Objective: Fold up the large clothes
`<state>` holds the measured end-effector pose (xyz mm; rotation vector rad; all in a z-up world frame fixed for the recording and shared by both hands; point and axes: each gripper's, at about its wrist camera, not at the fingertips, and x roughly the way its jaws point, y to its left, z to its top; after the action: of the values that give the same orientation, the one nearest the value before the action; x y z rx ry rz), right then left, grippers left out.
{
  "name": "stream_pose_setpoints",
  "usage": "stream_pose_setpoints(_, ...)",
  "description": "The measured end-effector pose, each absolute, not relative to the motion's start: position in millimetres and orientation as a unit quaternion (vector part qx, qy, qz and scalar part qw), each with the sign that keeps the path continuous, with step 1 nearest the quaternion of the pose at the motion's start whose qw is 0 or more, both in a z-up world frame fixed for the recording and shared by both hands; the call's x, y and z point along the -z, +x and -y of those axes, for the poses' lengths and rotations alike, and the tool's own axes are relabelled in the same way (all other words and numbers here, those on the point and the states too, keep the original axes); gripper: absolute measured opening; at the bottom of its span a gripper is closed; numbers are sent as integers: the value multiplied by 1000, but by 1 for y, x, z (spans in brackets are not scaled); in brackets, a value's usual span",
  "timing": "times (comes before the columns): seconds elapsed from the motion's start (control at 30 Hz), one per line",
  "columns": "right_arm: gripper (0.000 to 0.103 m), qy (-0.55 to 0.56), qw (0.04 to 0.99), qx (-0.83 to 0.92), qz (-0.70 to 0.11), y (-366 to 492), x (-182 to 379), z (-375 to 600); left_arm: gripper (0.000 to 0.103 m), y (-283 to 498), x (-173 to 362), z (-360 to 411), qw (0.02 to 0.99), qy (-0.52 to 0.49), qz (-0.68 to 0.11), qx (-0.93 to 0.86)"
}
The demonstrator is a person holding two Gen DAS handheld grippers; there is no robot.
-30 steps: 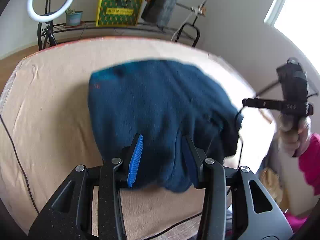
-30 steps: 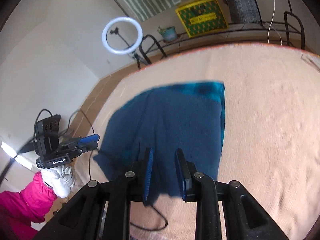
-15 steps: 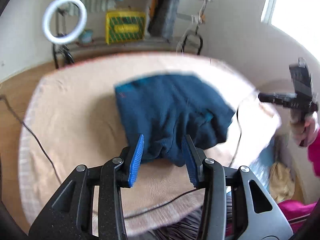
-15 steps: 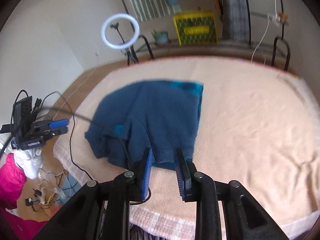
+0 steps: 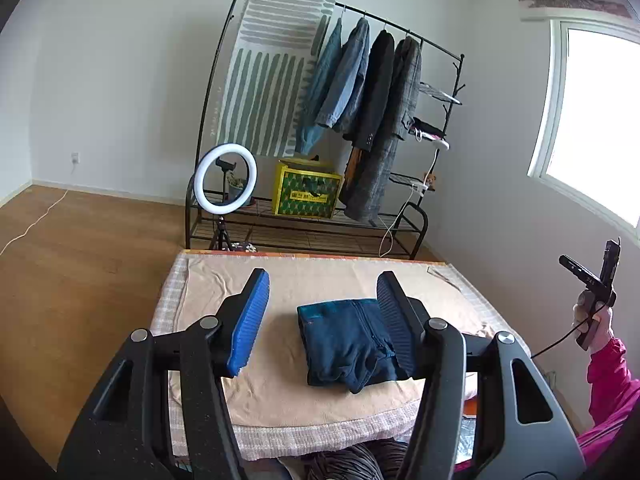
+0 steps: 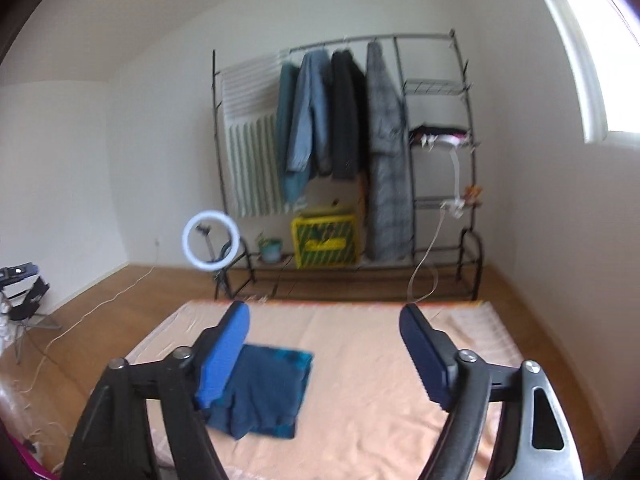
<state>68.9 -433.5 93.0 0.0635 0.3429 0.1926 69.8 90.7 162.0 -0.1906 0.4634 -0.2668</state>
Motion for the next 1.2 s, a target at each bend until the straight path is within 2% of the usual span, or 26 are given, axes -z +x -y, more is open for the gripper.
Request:
stream_pose_setpoints(0.07,81,40,982,-87,-161,66,-108,444,62,67,-176,-98,962,-95,-223,125)
stream_pose_setpoints(0.13,87,36,986,-73,-144,63,-123,450,73,66,-183,-103,966,-90,-215,111)
stream_pose_setpoints(0.2,100,23,989,-63,-135,66,-126,449,76,77,-174,-104,962,-97,-228,112)
stream_pose_setpoints(0.23,103,22,987,-63,-146,73,-121,447,76,87,-162,-103,958,-104,-241,115)
stream_pose_setpoints(0.37,103,20,977,-41,-207,102,-77,434,76,130,-99,-97,933,-152,-295,138)
stream_pose_setpoints(0.53,103,29,955,-73,-284,153,5,406,76,201,0,-78,879,-235,-377,172)
stream_pose_setpoints(0.8,100,144,897,-149,-391,226,120,392,76,298,134,-50,786,-362,-463,191)
stream_pose_setpoints(1.0,99,232,845,-198,-438,275,184,382,76,345,201,-24,747,-379,-513,190)
stream_pose_setpoints(1.2,98,250,818,-218,-470,303,220,368,76,366,233,-15,728,-386,-535,185)
